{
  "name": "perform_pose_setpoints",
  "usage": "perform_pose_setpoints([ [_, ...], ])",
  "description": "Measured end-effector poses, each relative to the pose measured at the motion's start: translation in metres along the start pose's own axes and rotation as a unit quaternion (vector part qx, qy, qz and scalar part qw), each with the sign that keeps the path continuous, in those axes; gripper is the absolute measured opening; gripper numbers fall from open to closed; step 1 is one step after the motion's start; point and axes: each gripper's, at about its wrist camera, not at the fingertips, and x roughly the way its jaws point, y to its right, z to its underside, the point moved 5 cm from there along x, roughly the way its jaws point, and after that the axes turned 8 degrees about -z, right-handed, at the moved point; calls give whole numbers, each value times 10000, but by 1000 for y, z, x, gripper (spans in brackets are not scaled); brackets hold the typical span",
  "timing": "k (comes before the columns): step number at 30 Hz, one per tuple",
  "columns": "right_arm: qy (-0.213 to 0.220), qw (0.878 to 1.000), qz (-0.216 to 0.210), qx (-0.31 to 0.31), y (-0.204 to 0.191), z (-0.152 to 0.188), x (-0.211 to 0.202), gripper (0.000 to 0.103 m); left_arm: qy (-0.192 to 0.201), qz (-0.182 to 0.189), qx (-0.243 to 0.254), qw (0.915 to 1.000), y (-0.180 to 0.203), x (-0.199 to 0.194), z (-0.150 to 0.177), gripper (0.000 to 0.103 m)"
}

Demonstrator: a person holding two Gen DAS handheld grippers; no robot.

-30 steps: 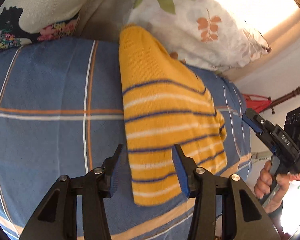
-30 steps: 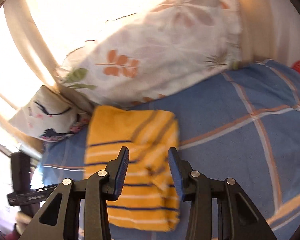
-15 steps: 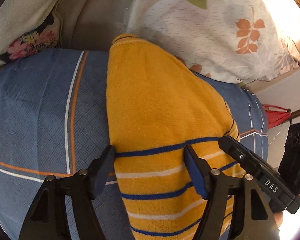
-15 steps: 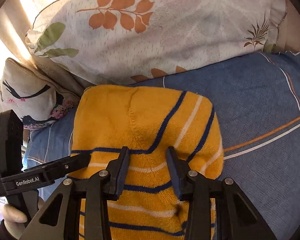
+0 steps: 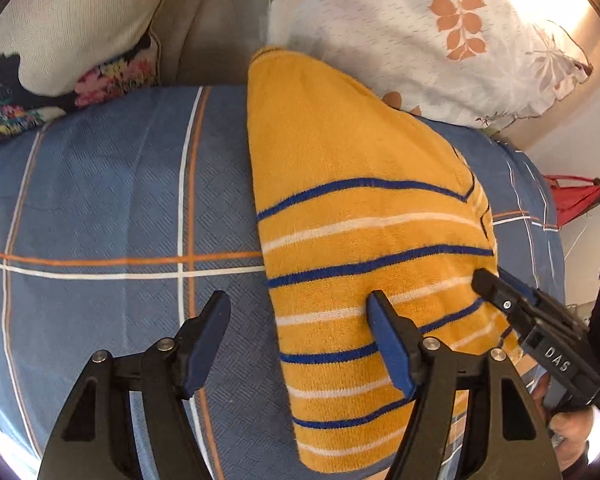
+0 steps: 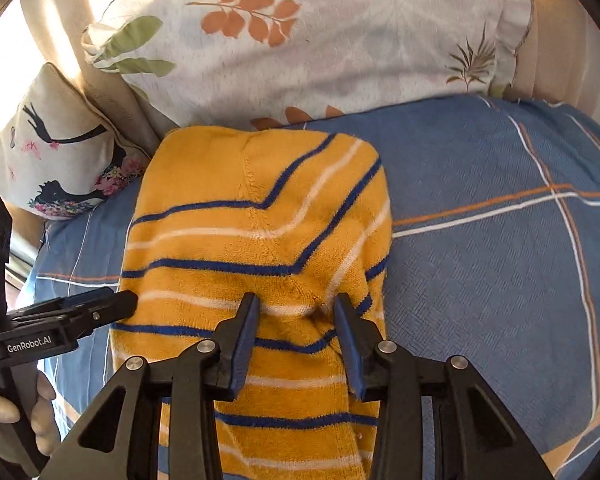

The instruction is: Fold small clothes

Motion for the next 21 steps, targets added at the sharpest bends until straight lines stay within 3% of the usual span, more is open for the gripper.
perform_pose_setpoints([
  [8,202,9997,-101,76,0,11,-32,42,293,-191,141,9993,6,-31,18,69],
  [14,-99,9989,-89,448,21,37,-30,45,212,-388,195,9988,11,-33,37,69],
  [21,-51,9976,-238,648,31,54,-47,48,331,-550,217,9977,13,-48,55,69],
])
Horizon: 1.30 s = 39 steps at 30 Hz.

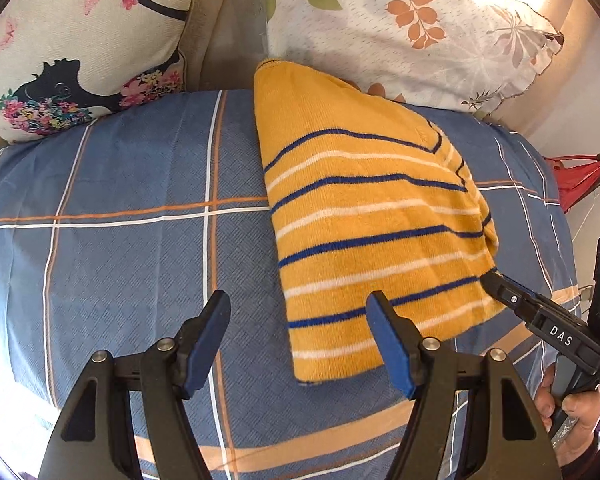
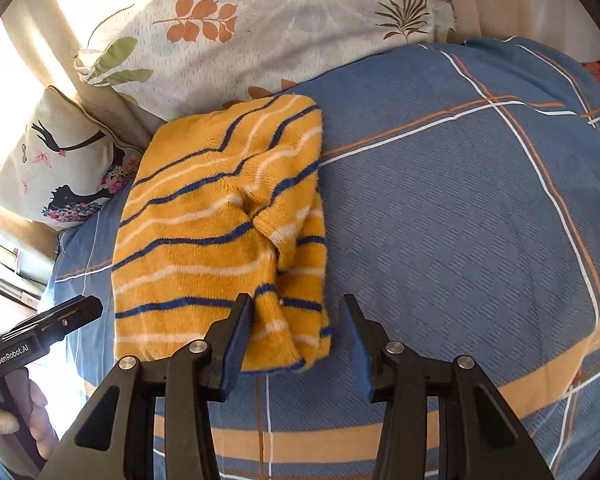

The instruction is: Fold small clothes

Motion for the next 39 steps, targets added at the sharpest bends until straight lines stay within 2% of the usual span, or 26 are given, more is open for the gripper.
perform_pose_setpoints([
  [4,84,10000,8,7,3,1,-10,52,91,-39,-34,9999,-3,-8,2,69],
  [6,111,9999,1,5,3,-2,-11,57,98,42,-112,9999,-7,-9,2,69],
  [8,169,9998,-43,-5,2,-8,-13,62,71,262,-254,9993,-12,-8,1,69],
  [10,259,9996,-108,14,1,-18,-13,68,-34,677,-533,9963,-20,-2,-1,69],
  [12,323,9992,-221,7,0,-32,-9,79,-109,1139,-787,9903,-27,8,-5,69],
  [15,261,9992,-317,7,0,-52,7,79,-231,1549,-951,9831,-33,27,-11,69],
  [19,23,9985,-492,240,8,-69,41,79,-539,2167,-1069,9689,-30,53,-23,69],
  [22,-84,9952,-851,480,10,-77,63,81,-677,2622,-1001,9574,-19,69,-35,72],
  [23,-119,9934,-985,567,10,-78,69,81,-755,2731,-989,9539,-15,75,-38,80],
  [24,-192,9903,-1184,700,10,-78,77,83,-843,2826,-1004,9502,-11,82,-41,83],
  [26,-97,9856,-1431,892,8,-81,85,82,-905,2992,-1104,9434,-6,90,-45,83],
  [27,-143,9831,-1525,1005,6,-82,88,71,-945,2997,-1110,9428,-5,89,-48,81],
  [28,-220,9784,-1680,1183,3,-83,92,65,-976,2984,-1118,9428,-5,87,-49,74],
  [29,-212,9758,-1777,1256,-1,-84,92,56,-940,3018,-1113,9422,-6,83,-50,57],
  [30,-176,9741,-1873,1251,-8,-85,90,49,-871,3064,-1111,9414,-8,77,-52,47],
  [31,-131,9720,-2015,1200,-17,-87,86,47,-805,3048,-1120,9424,-12,69,-54,46],
  [34,-77,9680,-2275,1056,-41,-91,78,44,-506,2799,-1070,9527,-26,45,-62,46],
  [37,-27,9673,-2400,819,-64,-90,76,44,-273,2582,-1021,9603,-40,23,-68,46],
  [39,-49,9705,-2338,589,-75,-88,80,44,-215,2427,-997,9647,-49,15,-68,46],
])
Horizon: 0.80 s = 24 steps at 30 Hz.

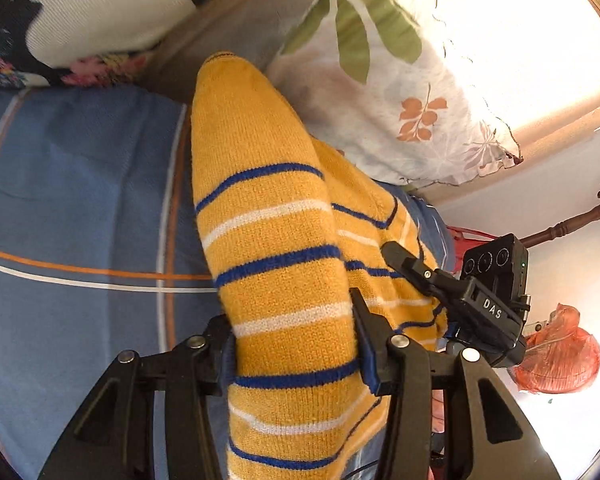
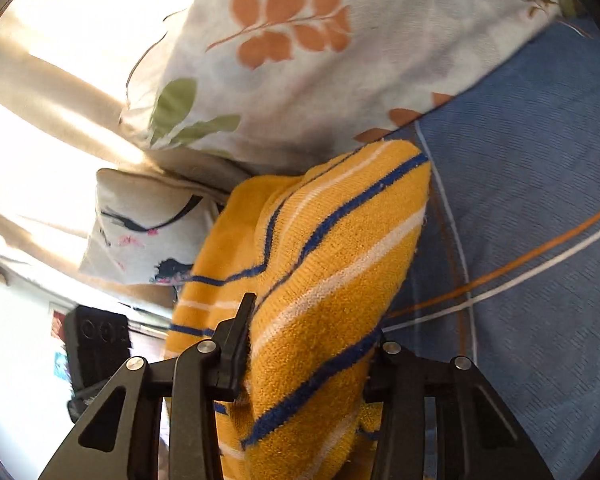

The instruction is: Fold small clothes

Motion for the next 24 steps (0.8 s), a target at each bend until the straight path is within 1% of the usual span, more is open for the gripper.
perform_pose_setpoints([
  [1,-55,10000,43,-54,-1,3,6,44,18,-120,5,9999,-4,-3,1,46],
  [2,-157,9997,147,-79,2,7,14,47,18,-315,6,9995,-10,-4,2,48],
  [3,-233,9993,286,-82,6,13,17,49,-5,-603,2,9982,-19,-3,4,52],
  [4,-300,9980,551,-80,12,16,23,49,-61,-903,-22,9959,-29,0,6,52],
  [5,-329,9969,718,-38,19,19,25,53,-164,-1162,-69,9931,-39,5,10,52],
  [6,-304,9970,711,49,22,21,24,56,-245,-1169,-169,9927,-46,8,14,53],
  [8,-111,9969,762,154,23,22,12,56,-270,-840,-529,9947,-56,3,19,55],
  [9,18,9963,858,79,18,20,4,56,-245,-767,-637,9947,-59,-2,21,55],
  [11,271,9937,1079,-158,6,17,-13,56,-70,-768,-757,9941,-62,-15,22,55],
  [13,507,9885,1331,-508,-13,18,-29,56,70,-792,-847,9932,-64,-27,25,55],
  [15,623,9858,1320,-831,-32,23,-37,56,213,-797,-877,9927,-64,-35,33,55],
  [18,376,9892,961,-1037,-48,43,-31,56,316,-740,-789,9936,-65,-43,48,56],
  [19,132,9910,822,-1047,-46,53,-21,56,261,-773,-737,9939,-66,-41,52,57],
  [20,-45,9911,849,-1029,-42,59,-13,56,184,-868,-695,9936,-66,-35,56,57],
  [21,-222,9893,1052,-986,-31,65,-5,56,133,-974,-665,9929,-63,-25,55,57],
  [22,-360,9855,1406,-883,-16,68,1,56,85,-1093,-647,9919,-63,-20,57,57],
  [23,-381,9845,1554,-724,-6,70,0,56,46,-1159,-654,9911,-64,-17,59,57],
  [24,-313,9863,1504,-608,-4,71,-4,56,66,-1149,-667,9911,-62,-20,62,57],
])
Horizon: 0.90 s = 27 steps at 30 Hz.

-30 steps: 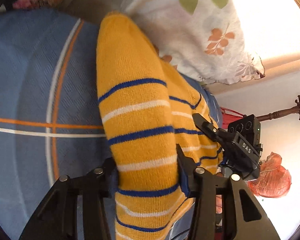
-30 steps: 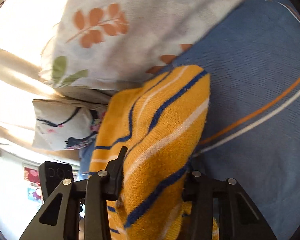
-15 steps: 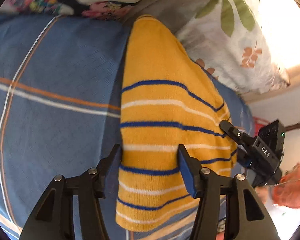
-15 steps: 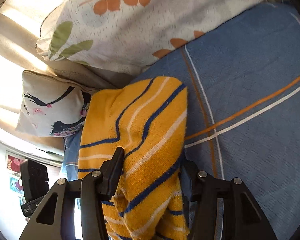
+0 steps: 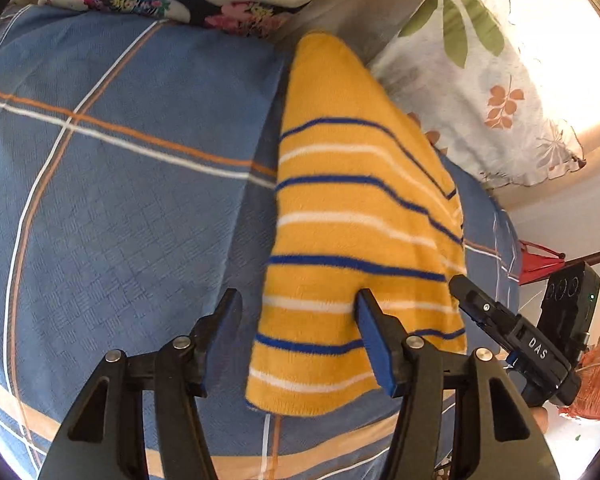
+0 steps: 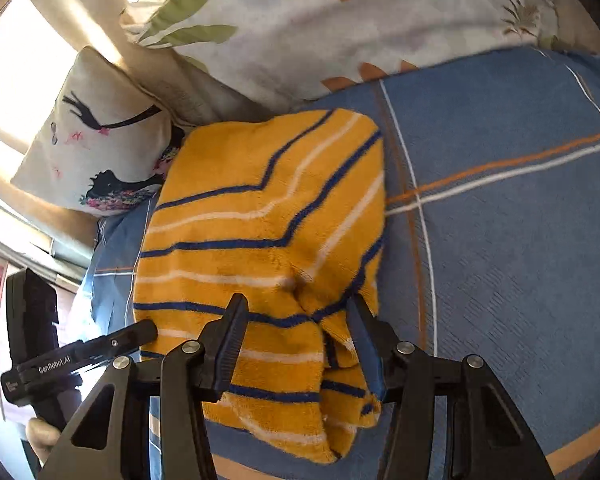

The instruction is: Fold small clothes

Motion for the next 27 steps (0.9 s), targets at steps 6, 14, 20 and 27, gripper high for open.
perform_pose_setpoints([
  [6,303,9961,654,-511,-10,29,-44,63,527,-329,332,9975,10,-33,28,57],
  [14,43,9866,1347,-923,4,100,-74,64,1036,-913,636,9884,22,-66,101,58],
  [20,156,9789,1605,-1256,8,146,-106,64,1723,-1485,872,9699,34,-90,157,62],
  [27,397,9701,1710,-1674,-16,163,-124,68,3107,-1707,716,9323,41,-150,178,98],
])
